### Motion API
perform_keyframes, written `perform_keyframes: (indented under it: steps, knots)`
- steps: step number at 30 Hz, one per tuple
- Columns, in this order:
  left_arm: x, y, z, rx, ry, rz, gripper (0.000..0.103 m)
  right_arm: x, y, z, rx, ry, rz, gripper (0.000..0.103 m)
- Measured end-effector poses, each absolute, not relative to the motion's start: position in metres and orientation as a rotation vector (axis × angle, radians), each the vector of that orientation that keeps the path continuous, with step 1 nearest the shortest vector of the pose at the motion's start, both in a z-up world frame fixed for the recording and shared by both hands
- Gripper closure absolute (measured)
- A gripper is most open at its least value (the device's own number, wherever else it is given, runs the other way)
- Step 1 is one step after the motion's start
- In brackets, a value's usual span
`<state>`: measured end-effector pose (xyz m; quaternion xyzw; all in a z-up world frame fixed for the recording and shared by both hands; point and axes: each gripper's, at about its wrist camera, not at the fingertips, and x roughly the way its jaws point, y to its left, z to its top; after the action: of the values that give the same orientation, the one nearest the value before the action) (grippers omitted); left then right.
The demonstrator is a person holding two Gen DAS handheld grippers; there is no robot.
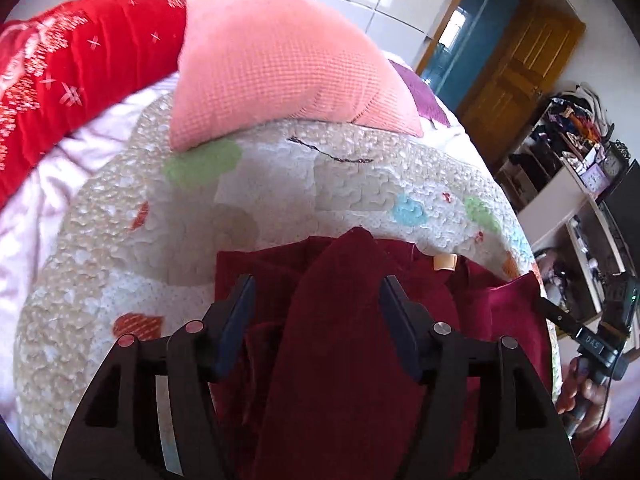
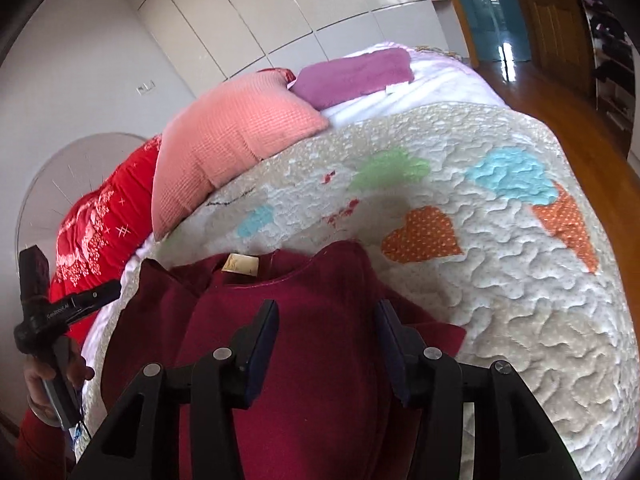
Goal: Fold small clothes
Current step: 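Fold the hem toward the collar with both grippers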
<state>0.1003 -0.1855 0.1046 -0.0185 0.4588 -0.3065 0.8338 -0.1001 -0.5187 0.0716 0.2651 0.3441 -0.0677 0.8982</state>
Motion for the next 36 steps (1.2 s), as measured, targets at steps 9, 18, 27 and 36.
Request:
perform_keyframes:
  steps: [9, 18, 27, 36]
  knots:
    - [0.124, -0.220, 0.084, -0.001, 1.021, -0.701, 0.047, -0.096, -0.518, 0.070, 0.525, 0.703, -0.118, 0.068]
    - [0.128, -0.225, 0.098, 0.094, 0.945, -0.649, 0.097, -0.098, -0.530, 0.096, 0.489, 0.598, -0.186, 0.096]
    - [0.158, -0.219, 0.068, 0.019, 1.048, -0.543, 0.097, -0.075, -0.543, 0.059, 0.525, 0.743, -0.305, 0.092]
    - [0.106, -0.173, 0.099, 0.037, 0.964, -0.568, 0.097, -0.134, -0.493, 0.105, 0.479, 0.733, -0.144, 0.074]
